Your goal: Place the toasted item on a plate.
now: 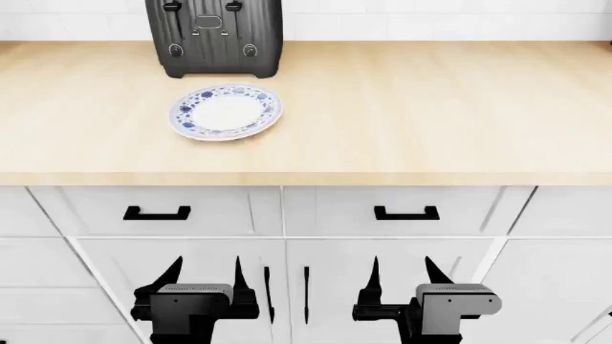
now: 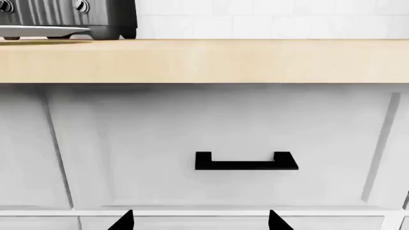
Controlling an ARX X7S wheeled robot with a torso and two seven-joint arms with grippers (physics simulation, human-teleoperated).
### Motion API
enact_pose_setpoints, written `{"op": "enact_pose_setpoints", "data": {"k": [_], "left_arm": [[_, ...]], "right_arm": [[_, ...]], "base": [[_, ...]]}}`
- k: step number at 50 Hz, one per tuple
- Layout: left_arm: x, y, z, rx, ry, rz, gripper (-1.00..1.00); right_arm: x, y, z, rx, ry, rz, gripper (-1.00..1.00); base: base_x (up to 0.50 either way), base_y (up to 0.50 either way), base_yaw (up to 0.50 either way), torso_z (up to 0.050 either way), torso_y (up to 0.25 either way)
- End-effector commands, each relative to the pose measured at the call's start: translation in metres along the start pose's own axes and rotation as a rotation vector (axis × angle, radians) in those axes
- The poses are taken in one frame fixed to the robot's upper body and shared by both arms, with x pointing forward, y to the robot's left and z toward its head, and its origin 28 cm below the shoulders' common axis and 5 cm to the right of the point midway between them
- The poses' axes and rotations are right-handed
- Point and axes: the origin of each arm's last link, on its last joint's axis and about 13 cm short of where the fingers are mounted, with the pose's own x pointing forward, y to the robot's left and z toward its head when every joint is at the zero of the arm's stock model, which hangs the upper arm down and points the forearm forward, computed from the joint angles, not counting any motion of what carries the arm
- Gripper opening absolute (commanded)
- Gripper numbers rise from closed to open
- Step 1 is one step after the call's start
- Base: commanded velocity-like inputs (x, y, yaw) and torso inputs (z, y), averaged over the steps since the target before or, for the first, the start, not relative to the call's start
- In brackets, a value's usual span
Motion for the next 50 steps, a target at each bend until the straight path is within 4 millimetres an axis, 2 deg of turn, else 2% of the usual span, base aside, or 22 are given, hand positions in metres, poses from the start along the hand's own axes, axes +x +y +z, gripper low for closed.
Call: {"op": "enact_pose_setpoints", "data": {"k": [1, 7, 12, 17, 24, 32, 34, 37, 40, 45, 50], "left_arm": [[0.0, 0.001, 0.001, -0.003, -0.004, 0.001, 1.0], [-0.001, 0.003, 0.006, -0.007, -0.019, 0.003, 1.0], [-0.005, 0.007, 0.021, -0.002, -0.059, -0.014, 1.0], [-0.009, 0.018, 0.056, -0.004, -0.161, -0.016, 1.0], [-0.022, 0.029, 0.119, 0.01, -0.296, -0.018, 1.0], [-0.04, 0.033, 0.166, 0.014, -0.396, -0.054, 1.0], [-0.043, 0.034, 0.176, 0.09, -0.44, -0.054, 1.0], [-0.044, 0.04, 0.185, 0.141, -0.461, -0.032, 1.0], [-0.044, 0.05, 0.186, 0.18, -0.447, 0.013, 1.0], [-0.046, 0.063, 0.189, 0.205, -0.445, 0.068, 1.0], [-0.052, 0.074, 0.201, 0.167, -0.479, 0.108, 1.0]], "right_arm": [[0.0, 0.0, 0.0, -0.001, 0.001, -0.002, 1.0], [0.0, -0.001, 0.005, -0.001, -0.008, -0.007, 1.0], [-0.004, -0.002, 0.02, -0.006, -0.049, 0.0, 1.0], [-0.011, -0.002, 0.048, -0.017, -0.121, 0.021, 1.0], [-0.022, -0.002, 0.094, -0.002, -0.221, 0.051, 1.0], [-0.034, -0.003, 0.132, 0.0, -0.312, 0.081, 1.0], [-0.037, -0.003, 0.143, -0.006, -0.338, 0.09, 1.0], [-0.044, -0.003, 0.155, -0.015, -0.369, 0.111, 1.0], [-0.047, -0.002, 0.162, -0.015, -0.389, 0.122, 1.0], [-0.051, 0.0, 0.166, -0.015, -0.409, 0.136, 1.0], [-0.054, 0.001, 0.17, -0.032, -0.434, 0.15, 1.0]], "base": [[0.0, 0.0, 0.0, 0.0, 0.0], [0.0, 0.0, 0.0, 0.0, 0.0], [0.0, 0.0, 0.0, 0.0, 0.0], [0.0, 0.0, 0.0, 0.0, 0.0], [0.0, 0.0, 0.0, 0.0, 0.0], [0.0, 0.0, 0.0, 0.0, 0.0], [0.0, 0.0, 0.0, 0.0, 0.0], [0.0, 0.0, 0.0, 0.0, 0.0], [0.0, 0.0, 0.0, 0.0, 0.0], [0.0, 0.0, 0.0, 0.0, 0.0], [0.0, 0.0, 0.0, 0.0, 0.0]]}}
